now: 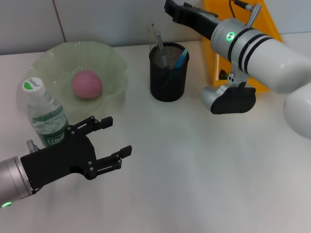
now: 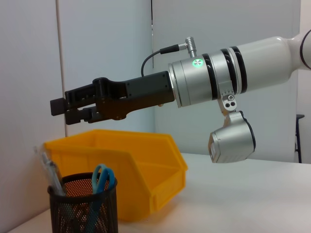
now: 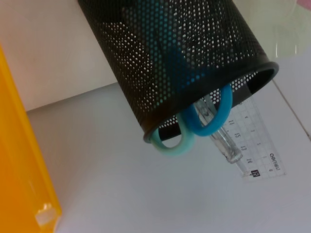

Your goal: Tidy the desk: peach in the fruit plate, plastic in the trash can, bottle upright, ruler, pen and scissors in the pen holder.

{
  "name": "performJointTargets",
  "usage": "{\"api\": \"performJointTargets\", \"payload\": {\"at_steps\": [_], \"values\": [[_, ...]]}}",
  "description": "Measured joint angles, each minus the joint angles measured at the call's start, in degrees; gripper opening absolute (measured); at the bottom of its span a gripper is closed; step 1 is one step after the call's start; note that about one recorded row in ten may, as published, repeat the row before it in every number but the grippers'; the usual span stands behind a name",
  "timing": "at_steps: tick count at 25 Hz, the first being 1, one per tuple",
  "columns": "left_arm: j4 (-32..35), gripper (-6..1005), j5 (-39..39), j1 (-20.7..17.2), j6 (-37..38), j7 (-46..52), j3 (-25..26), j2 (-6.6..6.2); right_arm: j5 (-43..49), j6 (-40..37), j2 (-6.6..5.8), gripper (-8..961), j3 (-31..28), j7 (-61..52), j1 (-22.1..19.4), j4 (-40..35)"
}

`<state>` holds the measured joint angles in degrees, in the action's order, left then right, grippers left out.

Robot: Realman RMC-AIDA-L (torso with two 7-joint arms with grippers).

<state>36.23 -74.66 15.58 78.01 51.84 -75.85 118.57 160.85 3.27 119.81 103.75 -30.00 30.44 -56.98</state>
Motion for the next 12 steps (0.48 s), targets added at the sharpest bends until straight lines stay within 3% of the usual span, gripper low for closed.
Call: {"api": "performJointTargets", "payload": {"at_steps": [6,12], "values": [[0.0,804,0.3,-0.2,0.1,-0.7,0.0,-0.01,-0.1,1.8,0.0,453,0.7,-1.6,0.0,-0.5],[-0.4,804,0.3,0.0,0.1,-0.7,0.2,-0.02,-0.2,8.1,-0.16,495,1.3,-9.3,-2.5,-1.2]]}}
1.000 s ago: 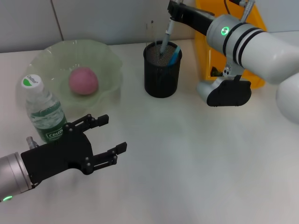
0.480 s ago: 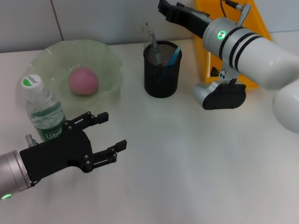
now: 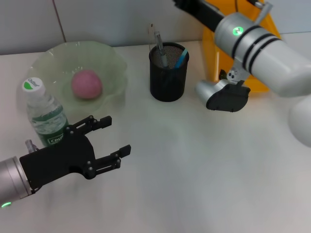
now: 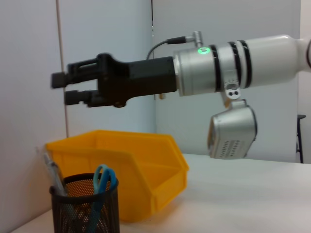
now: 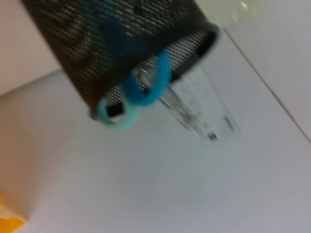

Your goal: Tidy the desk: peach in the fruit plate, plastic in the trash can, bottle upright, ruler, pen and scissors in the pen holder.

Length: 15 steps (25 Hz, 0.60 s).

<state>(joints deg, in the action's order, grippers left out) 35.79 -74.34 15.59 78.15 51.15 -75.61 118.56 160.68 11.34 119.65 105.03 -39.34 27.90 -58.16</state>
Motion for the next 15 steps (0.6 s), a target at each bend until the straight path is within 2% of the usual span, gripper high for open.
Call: {"api": "performJointTargets", "payload": {"at_steps": [3,7,15], "values": [[0.0,804,0.0,0.0,0.5,0.0,0.7,0.0,0.0,1.3,-0.13,502,-0.7,-7.8,-2.5,-3.2],[-0.1,805,0.0,0.3,2.4,0.0,2.3,-0.03,-1.6,-1.3,0.08,512,-2.6,-22.9,-6.6,-11.1],[0.2,805,0.1,0.2,4.2,0.1,4.1,-0.19,-16.4,-0.2,0.01,531,-5.7,-43.4,-12.6,-20.7]]}}
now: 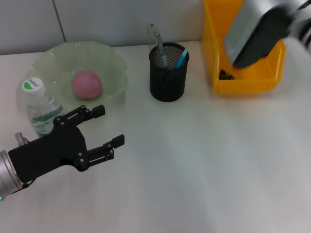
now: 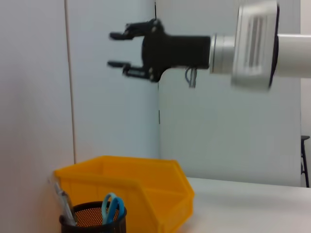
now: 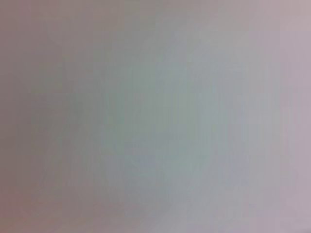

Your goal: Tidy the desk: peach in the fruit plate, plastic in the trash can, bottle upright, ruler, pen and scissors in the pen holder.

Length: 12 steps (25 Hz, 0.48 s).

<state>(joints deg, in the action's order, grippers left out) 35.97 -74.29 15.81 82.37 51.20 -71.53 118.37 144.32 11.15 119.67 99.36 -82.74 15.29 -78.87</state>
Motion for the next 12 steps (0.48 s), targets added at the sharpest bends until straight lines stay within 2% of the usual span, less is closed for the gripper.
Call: {"api": "performJointTargets", "payload": {"at_steps": [4,7,12], "values": [[0.2,805,0.0,0.1,0.3,0.2,0.7,-0.07,-4.2,3.0,0.2,540,-2.4,-17.3,-2.1,-2.5],[0.2,805,0.2,0.2,1.8,0.7,1.8,-0.02,-14.2,1.7,0.22,547,-4.1,-26.0,-3.1,-6.4],[0.3,805,2.2,0.4,4.2,2.5,2.4,0.06,-28.9,-14.3,-0.31,559,-8.6,-38.8,-2.8,-11.8]]}}
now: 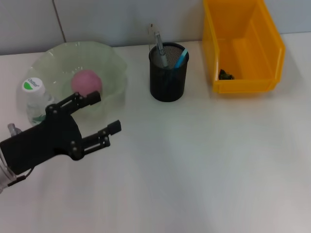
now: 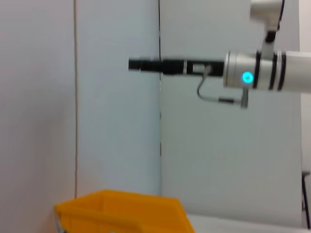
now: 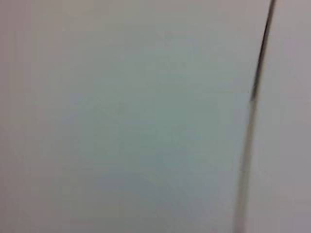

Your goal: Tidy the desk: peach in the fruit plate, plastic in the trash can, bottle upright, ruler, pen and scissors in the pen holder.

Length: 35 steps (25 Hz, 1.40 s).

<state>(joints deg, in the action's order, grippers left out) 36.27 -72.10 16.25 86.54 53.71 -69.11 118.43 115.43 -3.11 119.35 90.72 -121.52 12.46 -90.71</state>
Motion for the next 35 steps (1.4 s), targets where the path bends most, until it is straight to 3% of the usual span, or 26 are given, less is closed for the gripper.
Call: {"api": "performJointTargets", "payload": {"at_steps": [2,4,7,12,15,16,21,23,28,35], "values": [[0.1,805,0.6,0.4,0.5,2.5,0.0,-0.1,-4.2,-7.2,-0.14,564,-2.8,-4.8,0.5,-0.4],[0.3,805,0.8,0.9,0.8,4.8,0.3,-0.16,-10.4,-17.7,-0.39,645,-7.1,-7.1,1.2,-0.1],[0.9,806,0.7,2.3,1.1,9.0,0.6,-0.68,-21.5,-39.1,-0.66,766,-16.4,-5.4,3.5,3.6],[1.7,806,-1.6,5.0,1.4,16.6,0.6,-2.46,-32.1,-78.0,-1.5,765,-35.6,2.1,9.9,20.6],[2.6,806,-5.3,6.8,1.7,21.5,0.6,-3.33,-32.1,-90.9,-2.12,764,-44.6,7.5,11.1,31.1],[3.2,806,-6.6,7.4,1.9,22.9,0.6,-3.48,-31.9,-93.2,-2.68,764,-46.5,9.8,11.2,34.5],[4.7,806,-10.9,8.6,3.4,27.2,0.6,-3.96,-27.6,-97.2,-8.2,763,-47.8,18.3,11.3,48.5],[4.6,806,-11.0,8.6,3.9,27.3,0.8,-4.09,-23.5,-98.1,-9.33,763,-47.8,21.4,11.8,51.1],[2.7,807,-11.1,8.6,4.3,26.8,1.2,-4.27,-13.2,-98.0,-8.84,762,-47.9,25.9,14.1,52.9],[1.7,807,-13.8,8.7,4.0,26.4,1.5,-4.21,-5.2,-96.8,-6.14,760,-47.9,32.5,16.3,54.7]]}}
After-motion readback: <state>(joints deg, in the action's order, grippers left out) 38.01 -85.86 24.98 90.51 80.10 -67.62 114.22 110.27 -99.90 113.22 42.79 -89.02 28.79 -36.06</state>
